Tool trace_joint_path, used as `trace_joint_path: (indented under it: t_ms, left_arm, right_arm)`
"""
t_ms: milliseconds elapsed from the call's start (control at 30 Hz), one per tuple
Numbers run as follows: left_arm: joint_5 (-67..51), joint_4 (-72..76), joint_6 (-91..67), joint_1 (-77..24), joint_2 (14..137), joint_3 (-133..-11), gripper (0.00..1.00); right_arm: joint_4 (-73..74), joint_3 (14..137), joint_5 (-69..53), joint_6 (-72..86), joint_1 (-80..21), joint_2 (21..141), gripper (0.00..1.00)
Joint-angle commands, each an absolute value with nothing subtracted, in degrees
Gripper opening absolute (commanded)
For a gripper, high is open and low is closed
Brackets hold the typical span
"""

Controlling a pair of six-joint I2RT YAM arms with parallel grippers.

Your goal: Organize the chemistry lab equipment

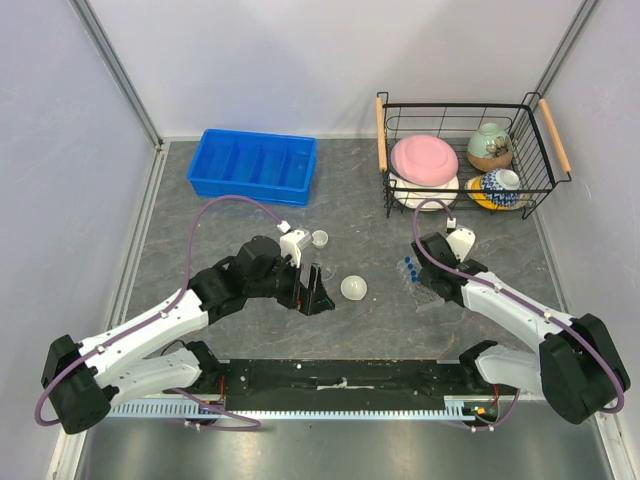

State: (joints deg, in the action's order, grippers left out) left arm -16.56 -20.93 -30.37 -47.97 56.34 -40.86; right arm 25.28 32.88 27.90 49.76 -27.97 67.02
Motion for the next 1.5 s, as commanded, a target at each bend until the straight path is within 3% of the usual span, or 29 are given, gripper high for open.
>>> trace_joint_path:
  t_ms: [0,500,1467]
  left_arm:
    - [-15.7,-20.5,-28.4,-48.6,54.9,-40.5,0.98]
    - [-15.7,-20.8,-28.5,-49.3,53.7,-40.5,0.98]
    - [-16.4,-20.0,-28.7,-52.2,54.1,-40.1,0.98]
  right_arm:
    - [31.1,33.0,32.5,52.0,-27.3,66.7,0.28]
    - [32.5,34.1,31.1,47.1,-13.3,66.0,0.28]
    - [27.2,41.3,24.0,37.9,18.4,76.6,0.26]
